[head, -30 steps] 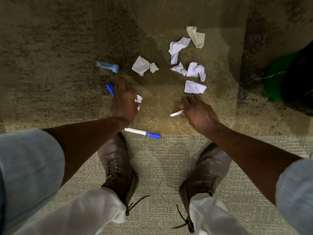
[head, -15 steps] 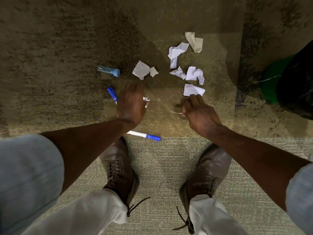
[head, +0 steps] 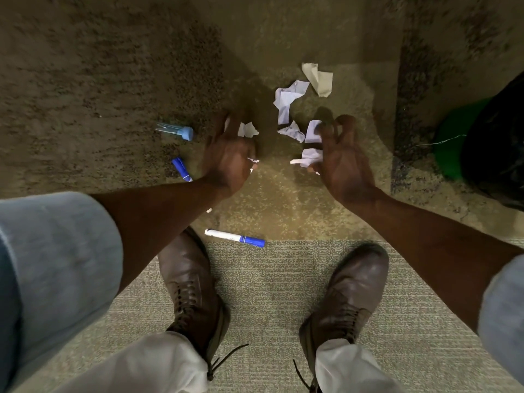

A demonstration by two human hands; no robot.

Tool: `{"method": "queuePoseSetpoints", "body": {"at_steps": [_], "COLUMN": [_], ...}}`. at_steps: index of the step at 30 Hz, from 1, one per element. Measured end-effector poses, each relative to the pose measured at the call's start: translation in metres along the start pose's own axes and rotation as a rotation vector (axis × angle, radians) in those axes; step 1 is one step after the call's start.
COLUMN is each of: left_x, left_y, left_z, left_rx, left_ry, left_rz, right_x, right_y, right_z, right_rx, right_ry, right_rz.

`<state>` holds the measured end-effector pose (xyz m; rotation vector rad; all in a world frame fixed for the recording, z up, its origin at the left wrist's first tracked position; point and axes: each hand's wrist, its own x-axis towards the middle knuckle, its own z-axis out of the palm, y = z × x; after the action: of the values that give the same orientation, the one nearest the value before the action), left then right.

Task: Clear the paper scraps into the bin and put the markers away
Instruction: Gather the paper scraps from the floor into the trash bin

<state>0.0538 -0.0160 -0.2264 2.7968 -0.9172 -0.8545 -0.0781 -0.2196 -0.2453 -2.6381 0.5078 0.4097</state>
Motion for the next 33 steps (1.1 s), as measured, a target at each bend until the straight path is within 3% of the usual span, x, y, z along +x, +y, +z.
{"method": "queuePoseSetpoints", "body": {"at_steps": [4, 10, 14, 17, 22, 24, 29, 33], "left_x": [0.0, -0.001, -0.012, -0.029, -0.049, -0.056, -0.068, -0.067], "left_y": [-0.001, 0.004, 0.017, 0.03, 0.086, 0.121, 0.218, 0.299], "left_z": [0.011, 0.016, 0.006, 0.0, -0.025, -0.041, -0.091, -0.124], "left_rx": [-0.041, 0.028, -0.024, -0.139, -0.502, -0.618, -0.774, -0.86], "left_ry": [0.049, 0.13, 0.156, 0.182, 0.062, 0.078, 0.105, 0.071], "left_rz": [0.112, 0.268, 0.312, 0.251, -0.098, -0.151, -0.07, -0.028], "right_x": [0.007, -0.004, -0.022, -0.041, -0.08, -0.098, -0.141, -0.155], "right_y": [0.0, -0.004, 0.0, 0.001, -0.005, -0.001, 0.029, 0.066], "right_z": [0.002, 0.004, 0.005, -0.006, -0.058, -0.085, -0.167, -0.223], "right_rx": [-0.089, -0.062, 0.128, 0.199, 0.396, 0.427, 0.475, 0.715], "right_ry": [-0.081, -0.058, 0.058, 0.115, 0.265, 0.32, 0.475, 0.597], "right_rz": [-0.054, -0.165, -0.011, 0.184, 0.317, 0.38, 0.547, 0.707]}}
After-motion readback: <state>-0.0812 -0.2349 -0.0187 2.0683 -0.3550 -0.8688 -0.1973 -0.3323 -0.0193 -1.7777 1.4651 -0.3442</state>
